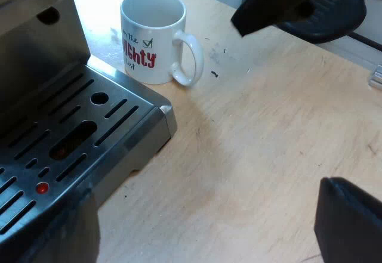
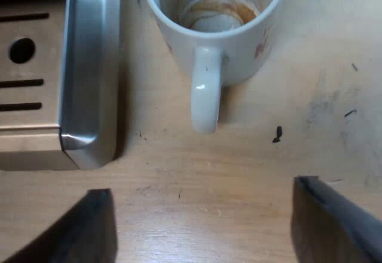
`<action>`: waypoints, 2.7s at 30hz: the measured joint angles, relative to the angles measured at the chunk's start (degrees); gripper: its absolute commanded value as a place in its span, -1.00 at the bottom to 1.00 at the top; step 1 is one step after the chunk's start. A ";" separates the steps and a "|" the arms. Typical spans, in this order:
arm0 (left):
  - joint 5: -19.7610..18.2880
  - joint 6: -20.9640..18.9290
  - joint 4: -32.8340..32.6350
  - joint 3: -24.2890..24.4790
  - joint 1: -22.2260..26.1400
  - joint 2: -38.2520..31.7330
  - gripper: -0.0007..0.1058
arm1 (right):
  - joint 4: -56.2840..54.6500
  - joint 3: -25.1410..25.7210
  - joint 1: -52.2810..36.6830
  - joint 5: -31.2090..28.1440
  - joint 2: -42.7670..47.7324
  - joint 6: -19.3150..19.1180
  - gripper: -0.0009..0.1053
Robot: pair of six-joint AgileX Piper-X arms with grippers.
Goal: Place mug into machine
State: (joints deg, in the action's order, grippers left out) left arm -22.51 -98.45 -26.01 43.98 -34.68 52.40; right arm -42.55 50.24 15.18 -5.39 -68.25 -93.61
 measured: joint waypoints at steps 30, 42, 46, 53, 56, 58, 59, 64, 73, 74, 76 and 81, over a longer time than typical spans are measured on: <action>0.00 0.00 0.00 0.00 0.00 0.00 0.62 | 15.87 0.00 -0.15 -3.11 -18.13 1.93 -0.08; 0.00 0.17 0.00 0.00 0.00 0.00 0.62 | 30.52 -7.04 -0.15 -3.42 -19.82 4.99 -0.08; 0.00 0.34 0.00 0.00 0.00 0.00 0.62 | 39.02 -11.34 -0.15 -4.93 -19.82 5.11 -0.08; 0.00 0.77 0.00 0.00 0.00 0.00 0.62 | 53.81 -18.48 -0.15 -8.20 -19.82 5.04 -0.08; 0.00 0.77 0.14 0.00 0.00 0.00 0.62 | 58.84 -21.34 -0.15 -8.79 -19.82 5.04 -0.08; 0.00 0.77 0.47 0.00 0.00 0.00 0.62 | 61.60 -22.59 -0.15 -8.84 -20.36 4.38 -0.08; 0.00 0.77 0.72 0.00 0.00 0.00 0.62 | 63.55 -23.01 -0.15 -8.84 -21.02 3.42 -0.08; -0.09 0.77 0.89 0.00 0.00 0.00 0.62 | 68.11 -23.20 -0.15 -8.17 -23.55 2.66 -0.08; -0.09 0.77 0.89 0.00 0.00 0.00 0.62 | 70.03 -23.20 -0.15 -10.74 -23.69 2.54 -0.93; -0.09 0.77 0.89 0.00 0.00 0.00 0.62 | 70.03 -23.20 -0.15 -10.91 -23.69 2.10 -0.98; -0.09 0.77 0.79 0.00 0.00 0.00 0.62 | 70.16 -23.20 -0.15 -11.29 -23.69 2.21 -0.98; -0.09 0.77 0.61 0.00 0.00 0.00 0.62 | 68.75 -23.20 0.82 -11.64 -22.77 1.32 -0.98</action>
State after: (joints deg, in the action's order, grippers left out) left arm -22.60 -97.69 -25.40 43.98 -34.68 52.40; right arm 26.20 27.04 16.00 -17.03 -91.01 -92.30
